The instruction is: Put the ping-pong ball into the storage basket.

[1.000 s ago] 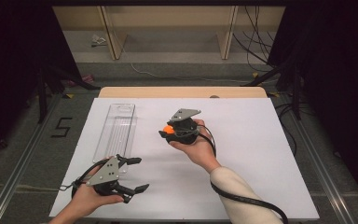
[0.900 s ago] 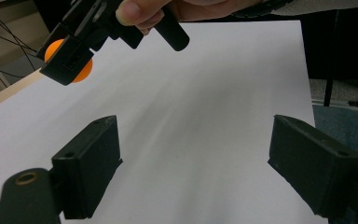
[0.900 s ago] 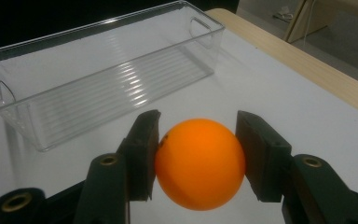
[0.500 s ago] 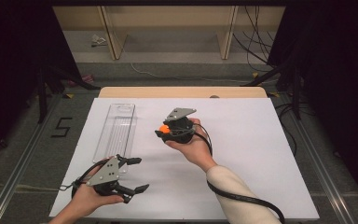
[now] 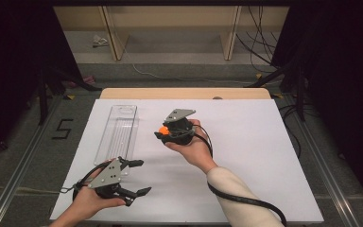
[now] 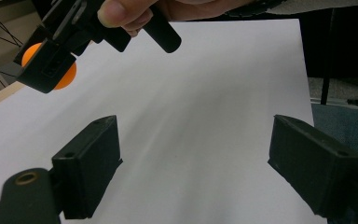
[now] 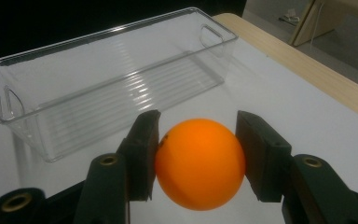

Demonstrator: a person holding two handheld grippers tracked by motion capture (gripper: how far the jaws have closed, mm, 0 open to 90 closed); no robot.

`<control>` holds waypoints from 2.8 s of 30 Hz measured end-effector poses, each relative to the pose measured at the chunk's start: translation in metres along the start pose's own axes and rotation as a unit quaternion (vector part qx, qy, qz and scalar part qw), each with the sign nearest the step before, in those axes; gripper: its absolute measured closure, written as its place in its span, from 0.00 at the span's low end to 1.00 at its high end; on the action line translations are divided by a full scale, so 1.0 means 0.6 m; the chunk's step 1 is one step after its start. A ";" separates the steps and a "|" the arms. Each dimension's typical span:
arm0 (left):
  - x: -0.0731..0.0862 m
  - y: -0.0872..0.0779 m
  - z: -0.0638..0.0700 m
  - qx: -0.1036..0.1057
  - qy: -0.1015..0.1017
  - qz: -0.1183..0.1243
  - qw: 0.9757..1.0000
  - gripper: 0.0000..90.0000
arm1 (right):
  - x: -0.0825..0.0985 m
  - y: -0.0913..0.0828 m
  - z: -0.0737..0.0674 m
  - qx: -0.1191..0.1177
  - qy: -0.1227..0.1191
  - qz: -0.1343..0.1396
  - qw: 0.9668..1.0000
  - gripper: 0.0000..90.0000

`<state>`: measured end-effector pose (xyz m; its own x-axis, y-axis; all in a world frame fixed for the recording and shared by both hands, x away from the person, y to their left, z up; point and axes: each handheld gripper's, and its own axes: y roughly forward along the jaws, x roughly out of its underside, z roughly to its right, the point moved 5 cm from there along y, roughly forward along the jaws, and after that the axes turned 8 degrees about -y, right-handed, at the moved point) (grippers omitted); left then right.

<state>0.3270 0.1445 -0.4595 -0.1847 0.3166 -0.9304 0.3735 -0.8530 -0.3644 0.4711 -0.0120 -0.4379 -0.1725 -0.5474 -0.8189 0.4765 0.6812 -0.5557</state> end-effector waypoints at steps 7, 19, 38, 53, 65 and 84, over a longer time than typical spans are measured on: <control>0.000 0.000 0.000 0.000 0.000 0.000 1.000 0.18 | -0.004 0.002 -0.002 -0.002 -0.001 0.000 1.000 0.57; 0.000 0.000 0.000 -0.001 0.002 -0.001 1.000 0.18 | -0.011 0.009 -0.007 -0.005 -0.005 -0.002 1.000 0.57; 0.000 0.000 0.000 -0.002 0.003 -0.003 1.000 0.18 | -0.025 0.021 -0.015 -0.011 -0.012 -0.002 1.000 0.57; 0.001 0.000 0.001 -0.001 0.005 -0.004 1.000 0.18 | -0.034 0.029 -0.022 -0.016 -0.014 -0.002 1.000 0.57; 0.001 0.001 0.002 0.001 0.005 -0.004 1.000 0.18 | -0.038 0.035 -0.025 -0.018 -0.016 -0.003 1.000 0.57; 0.001 0.001 0.002 0.002 0.007 -0.004 1.000 0.18 | -0.047 0.043 -0.029 -0.022 -0.020 -0.003 1.000 0.57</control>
<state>0.3262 0.1437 -0.4601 -0.1759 0.3290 -0.9278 0.3686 -0.8519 -0.3720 0.4731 0.0294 -0.4315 -0.1407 -0.5704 -0.8092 0.4375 0.6974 -0.5677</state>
